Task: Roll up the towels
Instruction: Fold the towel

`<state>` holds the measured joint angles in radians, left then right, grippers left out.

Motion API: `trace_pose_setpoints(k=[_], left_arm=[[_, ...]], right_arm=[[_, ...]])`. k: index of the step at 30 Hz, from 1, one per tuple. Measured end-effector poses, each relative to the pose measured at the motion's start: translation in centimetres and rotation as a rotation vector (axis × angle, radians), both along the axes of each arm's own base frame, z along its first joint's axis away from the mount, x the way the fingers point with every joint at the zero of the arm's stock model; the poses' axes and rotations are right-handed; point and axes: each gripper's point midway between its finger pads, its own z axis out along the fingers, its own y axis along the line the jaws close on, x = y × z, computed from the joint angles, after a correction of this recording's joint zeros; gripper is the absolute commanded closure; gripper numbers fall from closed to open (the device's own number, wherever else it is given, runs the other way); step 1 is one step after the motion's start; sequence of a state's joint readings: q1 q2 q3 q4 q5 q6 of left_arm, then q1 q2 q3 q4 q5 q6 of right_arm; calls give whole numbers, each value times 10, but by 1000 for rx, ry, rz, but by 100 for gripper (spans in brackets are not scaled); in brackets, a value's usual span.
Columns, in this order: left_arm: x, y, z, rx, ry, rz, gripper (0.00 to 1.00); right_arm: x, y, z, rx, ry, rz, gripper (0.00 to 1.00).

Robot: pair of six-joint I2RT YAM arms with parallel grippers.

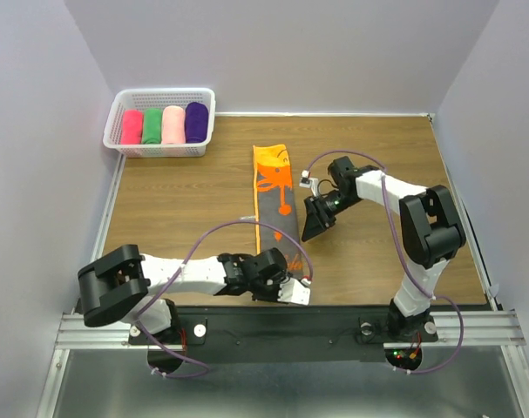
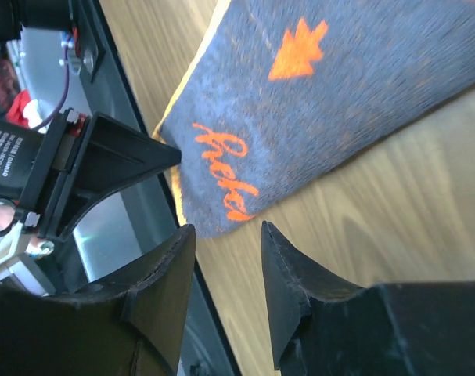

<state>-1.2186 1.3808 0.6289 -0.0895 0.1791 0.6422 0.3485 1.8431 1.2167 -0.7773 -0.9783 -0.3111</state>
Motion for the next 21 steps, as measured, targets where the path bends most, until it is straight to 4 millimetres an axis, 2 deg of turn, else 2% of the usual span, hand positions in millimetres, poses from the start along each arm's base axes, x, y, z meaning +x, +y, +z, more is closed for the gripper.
trace_pose_setpoints(k=[1, 2, 5, 8, 16, 21], left_arm=[[-1, -1, -4, 6, 7, -1, 69], [0, -3, -3, 0, 4, -1, 77], [0, -6, -5, -6, 4, -2, 92], [0, -8, -5, -9, 3, -3, 100], [0, -11, -5, 1, 9, -7, 100], [-6, -5, 3, 18, 37, -15, 100]], right_arm=[[-5, 0, -3, -3, 15, 4, 56], [-9, -1, -5, -7, 26, 7, 56], [-9, 0, -4, -4, 27, 7, 56], [-7, -1, -4, -8, 20, 7, 56], [14, 6, 13, 10, -59, 5, 56], [18, 6, 15, 10, -73, 4, 56]])
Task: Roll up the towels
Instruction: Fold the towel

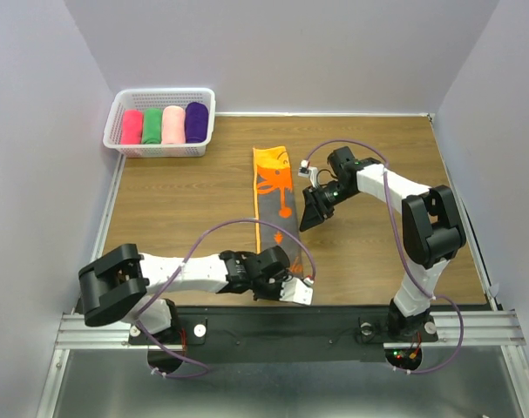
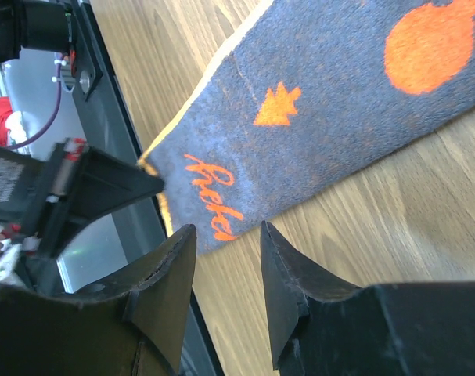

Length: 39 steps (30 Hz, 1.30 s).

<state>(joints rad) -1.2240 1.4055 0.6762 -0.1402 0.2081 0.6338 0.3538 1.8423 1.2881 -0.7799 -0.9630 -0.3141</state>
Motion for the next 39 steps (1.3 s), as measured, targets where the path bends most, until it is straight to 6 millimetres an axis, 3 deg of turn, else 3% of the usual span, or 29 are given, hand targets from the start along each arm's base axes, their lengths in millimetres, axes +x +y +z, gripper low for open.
trace_pose_setpoints(k=[7, 11, 14, 15, 17, 21, 25, 39], left_arm=[[1, -16, 36, -72, 5, -3, 100], [2, -15, 39, -72, 12, 3, 100], [11, -11, 41, -64, 24, 27, 100], [17, -10, 44, -66, 20, 41, 100], [35, -11, 56, -87, 1, 74, 100], [71, -17, 80, -140, -41, 127, 100], [104, -18, 90, -157, -78, 165, 100], [197, 0, 56, -80, -110, 278, 100]], right_arm=[[5, -1, 3, 2, -13, -6, 56], [13, -2, 8, 5, -34, -16, 52], [22, -7, 11, 1, -49, -40, 35], [25, -9, 13, 2, -57, -48, 15], [38, -16, 19, 7, -75, -83, 0], [59, -26, 32, 16, -114, -132, 0], [75, -36, 44, 23, -148, -171, 0], [84, -46, 46, 14, -158, -205, 0]])
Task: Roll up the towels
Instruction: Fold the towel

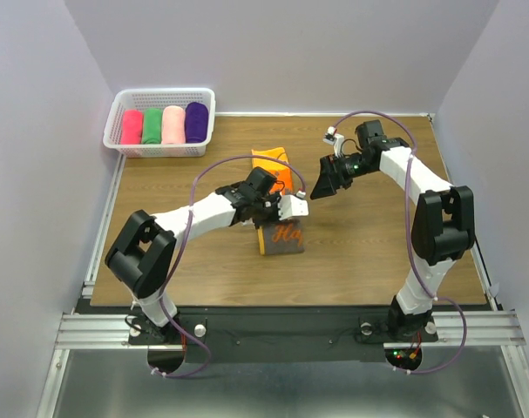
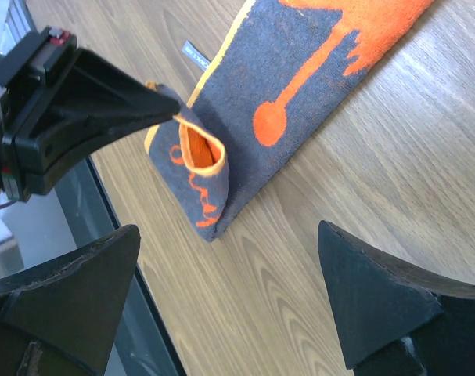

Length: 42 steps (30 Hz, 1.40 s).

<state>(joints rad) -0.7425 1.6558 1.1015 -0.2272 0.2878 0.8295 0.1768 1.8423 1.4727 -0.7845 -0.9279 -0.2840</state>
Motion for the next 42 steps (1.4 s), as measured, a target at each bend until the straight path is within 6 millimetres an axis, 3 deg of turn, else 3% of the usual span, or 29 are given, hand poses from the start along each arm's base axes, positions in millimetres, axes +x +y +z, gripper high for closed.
trace_pose_setpoints(k=[7, 13, 28, 32, 34, 37, 42], left_arm=[[18, -1, 3, -5, -30, 3, 100], [29, -5, -7, 5, -26, -2, 100], [38, 4, -15, 14, -16, 11, 100], [39, 6, -24, 31, -2, 9, 100], [38, 7, -31, 42, 10, 11, 96], [41, 10, -38, 59, 11, 16, 79], [48, 10, -34, 59, -13, 30, 65]], right_arm=[[2, -3, -1, -3, -1, -8, 0], [2, -4, -1, -4, -1, -11, 0], [4, -5, -6, -9, -2, -4, 0], [3, -6, -7, -10, 0, -2, 0], [3, -6, -7, -11, 1, -1, 0], [2, -6, -8, -12, 7, 0, 0], [-1, -6, -10, -13, 12, 5, 4]])
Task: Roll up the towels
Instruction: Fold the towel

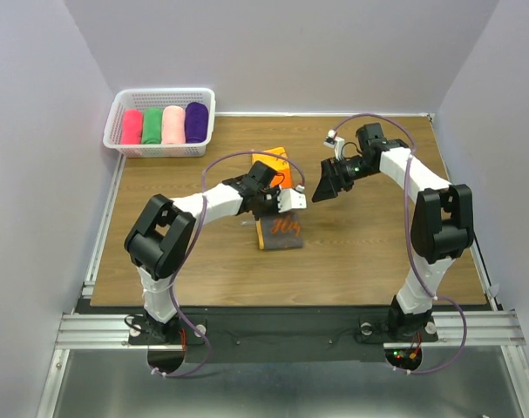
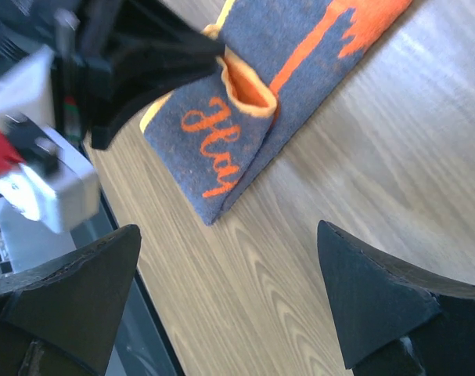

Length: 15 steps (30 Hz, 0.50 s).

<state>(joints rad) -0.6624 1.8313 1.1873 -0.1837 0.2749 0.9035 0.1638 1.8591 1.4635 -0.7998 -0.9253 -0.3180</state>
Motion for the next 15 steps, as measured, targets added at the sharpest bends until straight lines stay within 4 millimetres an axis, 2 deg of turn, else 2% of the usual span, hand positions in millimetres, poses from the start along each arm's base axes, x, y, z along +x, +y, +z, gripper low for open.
trace_pose_setpoints(k=[3, 5, 6, 7, 8, 9, 11, 13, 15], left_arm=[[7, -2, 10, -22, -13, 17, 55], [13, 1, 24, -52, -22, 50, 48], [16, 4, 35, -74, -29, 71, 34], [17, 8, 46, -100, -33, 93, 26], [19, 13, 59, -129, -37, 119, 7], [23, 21, 79, -173, -54, 155, 1], [29, 41, 118, -265, -95, 228, 1], [26, 69, 158, -347, -161, 306, 1], [18, 83, 183, -400, -205, 343, 1]], right_arm=[[-4, 0, -4, 3, 19, 3, 11], [-7, 1, -4, 9, 28, 5, 22], [-7, 1, -4, 12, 29, 6, 28], [-7, 2, -3, 15, 28, 9, 39], [-9, 5, -2, 23, 31, 17, 44], [-10, 6, -2, 26, 26, 24, 47], [-14, 13, 1, 40, 35, 39, 55], [-26, 31, 3, 58, 44, 93, 57], [-44, 54, 5, 75, 52, 169, 60]])
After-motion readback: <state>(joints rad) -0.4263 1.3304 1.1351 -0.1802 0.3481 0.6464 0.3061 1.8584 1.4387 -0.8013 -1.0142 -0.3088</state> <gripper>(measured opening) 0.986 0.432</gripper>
